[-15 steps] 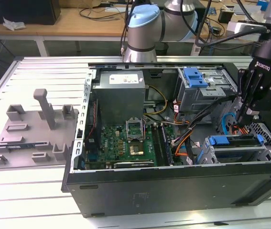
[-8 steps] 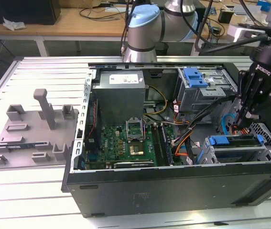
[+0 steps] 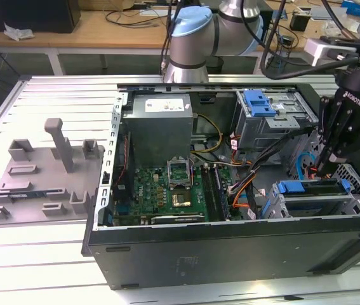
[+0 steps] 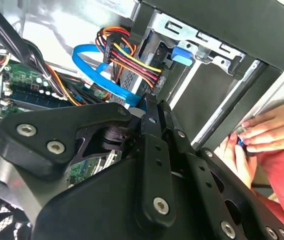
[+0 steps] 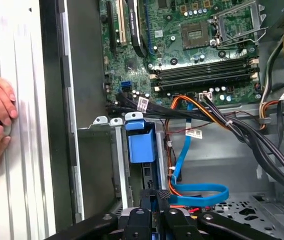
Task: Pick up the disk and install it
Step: 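Insert the second disk wire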
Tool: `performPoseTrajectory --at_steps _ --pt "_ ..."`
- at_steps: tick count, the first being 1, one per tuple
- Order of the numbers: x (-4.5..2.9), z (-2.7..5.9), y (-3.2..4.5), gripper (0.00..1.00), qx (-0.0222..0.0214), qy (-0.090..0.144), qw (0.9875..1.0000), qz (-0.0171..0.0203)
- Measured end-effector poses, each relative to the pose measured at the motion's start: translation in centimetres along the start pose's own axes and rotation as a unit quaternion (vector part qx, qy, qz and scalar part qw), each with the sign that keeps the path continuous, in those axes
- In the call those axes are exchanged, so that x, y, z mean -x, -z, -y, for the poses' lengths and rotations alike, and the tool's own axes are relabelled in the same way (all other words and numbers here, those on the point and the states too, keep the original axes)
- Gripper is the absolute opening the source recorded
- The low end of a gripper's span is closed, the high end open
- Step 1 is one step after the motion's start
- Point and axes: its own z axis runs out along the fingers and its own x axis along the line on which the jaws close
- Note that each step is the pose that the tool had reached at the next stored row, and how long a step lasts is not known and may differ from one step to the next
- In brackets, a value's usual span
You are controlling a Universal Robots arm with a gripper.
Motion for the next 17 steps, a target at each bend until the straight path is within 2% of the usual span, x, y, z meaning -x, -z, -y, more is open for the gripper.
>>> performPoseTrajectory --at_steps 2,6,8,10,17 --pt "-0.13 -0.13 -0.03 0.16 -0.0023 0.0 1.0 0.0069" --pt "-0.41 -0.46 -0.1 0.16 -0.005 0.001 0.9999 0.015" --pt "-0.67 -0.62 -0.17 0.16 -0.0073 0.001 0.9998 0.0205" --pt "-0.87 -0.67 -0.21 0.16 -0.0087 0.002 0.9997 0.0238" --pt "-1.01 -0.76 -0.24 0.16 -0.0098 0.006 0.9996 0.0245"
